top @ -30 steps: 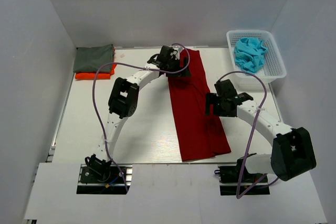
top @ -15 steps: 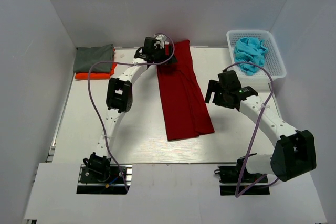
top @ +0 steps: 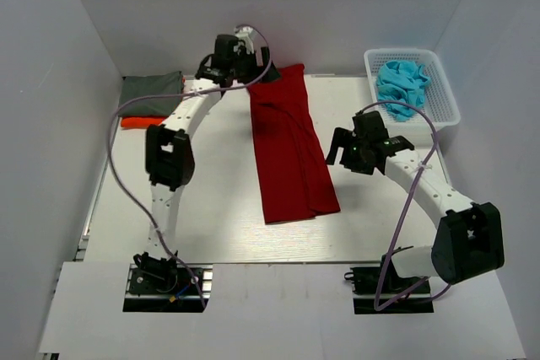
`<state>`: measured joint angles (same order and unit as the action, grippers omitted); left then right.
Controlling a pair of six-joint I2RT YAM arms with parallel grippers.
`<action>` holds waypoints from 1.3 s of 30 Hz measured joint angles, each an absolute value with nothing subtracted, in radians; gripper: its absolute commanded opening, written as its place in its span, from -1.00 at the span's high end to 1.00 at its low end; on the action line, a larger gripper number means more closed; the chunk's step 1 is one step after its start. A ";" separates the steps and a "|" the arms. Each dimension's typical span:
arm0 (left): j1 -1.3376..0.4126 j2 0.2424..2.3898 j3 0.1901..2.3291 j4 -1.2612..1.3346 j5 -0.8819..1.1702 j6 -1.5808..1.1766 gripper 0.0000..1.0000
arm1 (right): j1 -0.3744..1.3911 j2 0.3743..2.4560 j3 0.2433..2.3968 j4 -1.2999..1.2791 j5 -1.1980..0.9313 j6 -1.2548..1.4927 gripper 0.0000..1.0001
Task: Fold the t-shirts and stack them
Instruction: Rotate the tshirt 90 degrees, then grab the bottom of the folded rectangular tshirt with both arms
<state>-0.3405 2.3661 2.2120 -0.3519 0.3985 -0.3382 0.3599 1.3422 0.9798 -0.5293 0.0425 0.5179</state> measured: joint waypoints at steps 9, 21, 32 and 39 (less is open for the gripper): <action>-0.396 1.617 1.468 -0.363 0.426 -0.464 -1.00 | 0.334 1.309 0.907 -0.548 0.025 0.508 -0.81; -0.649 1.456 0.760 -0.437 0.422 -0.741 -0.96 | 0.332 1.386 0.785 -0.554 -0.179 0.408 -0.78; -0.769 1.641 0.860 -0.407 0.358 -0.783 -0.24 | 0.331 1.487 0.768 -0.539 -0.206 0.377 0.00; -0.783 1.680 0.896 -0.443 0.295 -0.787 0.36 | 0.331 1.505 0.762 -0.522 -0.219 0.355 0.61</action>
<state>-0.7830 1.6802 0.8963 -0.4427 0.2951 -0.7872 0.3309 1.5055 0.7624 -0.5217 -0.2188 0.3546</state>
